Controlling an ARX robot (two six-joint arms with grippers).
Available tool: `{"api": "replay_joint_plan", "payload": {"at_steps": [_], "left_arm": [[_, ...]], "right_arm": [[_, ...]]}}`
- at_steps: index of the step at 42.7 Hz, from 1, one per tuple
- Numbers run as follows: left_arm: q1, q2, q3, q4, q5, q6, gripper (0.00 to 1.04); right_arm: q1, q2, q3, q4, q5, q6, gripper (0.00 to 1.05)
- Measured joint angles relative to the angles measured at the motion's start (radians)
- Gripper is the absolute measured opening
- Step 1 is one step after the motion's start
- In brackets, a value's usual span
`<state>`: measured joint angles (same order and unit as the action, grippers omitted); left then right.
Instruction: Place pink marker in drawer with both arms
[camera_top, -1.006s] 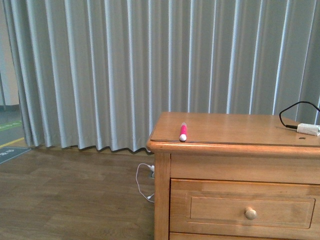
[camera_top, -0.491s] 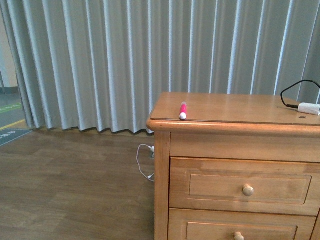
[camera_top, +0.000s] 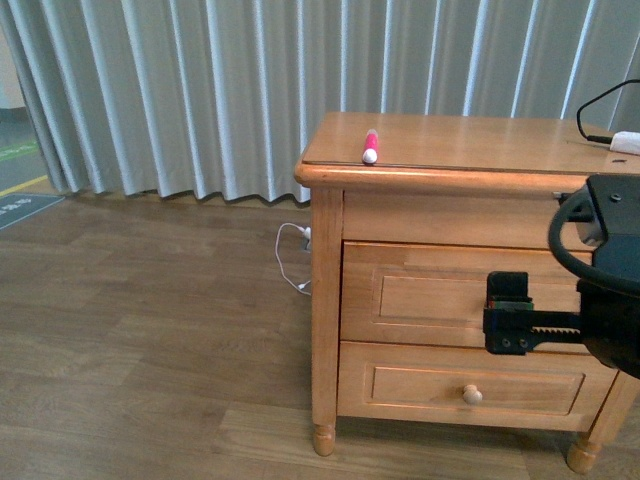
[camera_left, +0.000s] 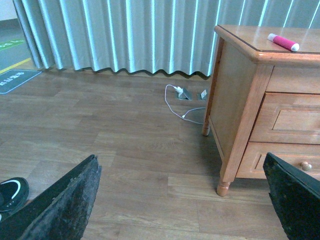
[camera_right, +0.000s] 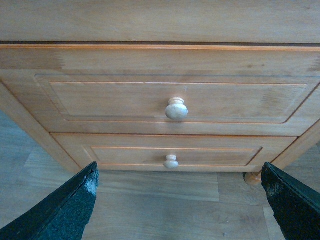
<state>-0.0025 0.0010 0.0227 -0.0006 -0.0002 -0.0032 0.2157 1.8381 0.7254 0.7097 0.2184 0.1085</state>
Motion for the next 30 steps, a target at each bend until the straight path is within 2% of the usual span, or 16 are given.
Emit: {"api": "replay_joint_plan", "payload": {"at_steps": [12, 30], "left_arm": [[0.000, 0.000, 0.000, 0.000, 0.000, 0.000, 0.98], [0.000, 0.000, 0.000, 0.000, 0.000, 0.000, 0.98]], "right_arm": [[0.000, 0.221, 0.237, -0.034, 0.023, -0.003, 0.96], [-0.027, 0.414, 0.442, -0.062, 0.020, -0.013, 0.96]]}}
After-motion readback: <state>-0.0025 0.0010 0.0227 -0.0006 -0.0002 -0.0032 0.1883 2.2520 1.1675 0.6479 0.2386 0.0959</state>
